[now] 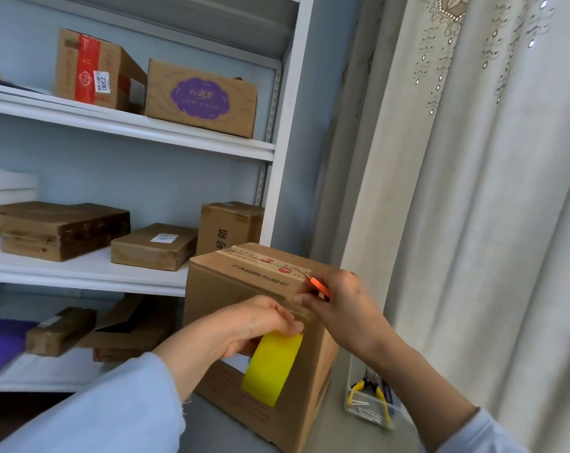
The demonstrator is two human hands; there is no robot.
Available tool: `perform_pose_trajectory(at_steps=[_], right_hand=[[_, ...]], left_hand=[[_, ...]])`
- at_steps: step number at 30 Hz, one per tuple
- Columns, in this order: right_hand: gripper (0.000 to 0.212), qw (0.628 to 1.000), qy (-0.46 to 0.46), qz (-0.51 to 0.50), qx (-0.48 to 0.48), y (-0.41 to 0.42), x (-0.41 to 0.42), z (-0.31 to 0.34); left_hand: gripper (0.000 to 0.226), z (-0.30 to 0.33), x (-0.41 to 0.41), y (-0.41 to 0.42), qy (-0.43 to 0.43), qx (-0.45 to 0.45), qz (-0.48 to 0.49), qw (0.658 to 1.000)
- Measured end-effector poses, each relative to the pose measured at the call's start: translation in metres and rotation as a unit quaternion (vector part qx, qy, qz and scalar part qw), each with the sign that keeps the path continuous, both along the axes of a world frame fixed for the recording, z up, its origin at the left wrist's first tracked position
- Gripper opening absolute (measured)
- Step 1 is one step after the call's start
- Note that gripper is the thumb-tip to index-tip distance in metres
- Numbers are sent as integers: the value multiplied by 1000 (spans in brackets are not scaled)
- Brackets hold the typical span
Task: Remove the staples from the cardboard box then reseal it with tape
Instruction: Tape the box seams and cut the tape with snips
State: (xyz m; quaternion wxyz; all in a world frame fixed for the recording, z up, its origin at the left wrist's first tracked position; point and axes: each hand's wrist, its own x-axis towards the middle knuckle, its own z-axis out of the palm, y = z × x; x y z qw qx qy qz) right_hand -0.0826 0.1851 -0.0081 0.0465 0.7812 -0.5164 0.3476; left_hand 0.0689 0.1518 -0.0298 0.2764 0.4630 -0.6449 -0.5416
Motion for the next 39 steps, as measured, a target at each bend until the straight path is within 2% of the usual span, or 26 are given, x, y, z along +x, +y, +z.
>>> perform_pose_trajectory(at_steps=[2,8,12,15,19,24,27,33,37,39], right_hand=[[6,1000,-1,2,12,0,1,7],[12,993,-92,1,75,-4,-11,26],[11,995,-45,-7,88,-9,-11,28],[15,994,-26,-29,100,-14,-15,26],[14,982,-103,-15,156,-20,-25,22],[21,973,-122,-12,195,-32,-32,24],[19,968,-133,-16,212,-39,-34,25],[20,962,-118,-12,247,-49,-39,25],[19,959,-110,-13,259,-55,-42,22],[15,959,-104,-16,264,-57,-43,20]], left_hand=[[17,-4,1,1,16,0,-2,1000],[11,-4,3,6,80,-32,17,996],[16,-8,-5,7,97,-37,23,994],[17,-7,-11,7,88,-44,26,995],[16,-3,-15,2,72,-38,25,996],[11,2,-18,-6,57,0,24,998],[17,6,-19,-13,33,14,31,999],[14,11,-21,-26,-1,42,27,999],[28,13,-21,-32,-10,68,16,998],[26,12,-21,-34,-11,76,12,997]])
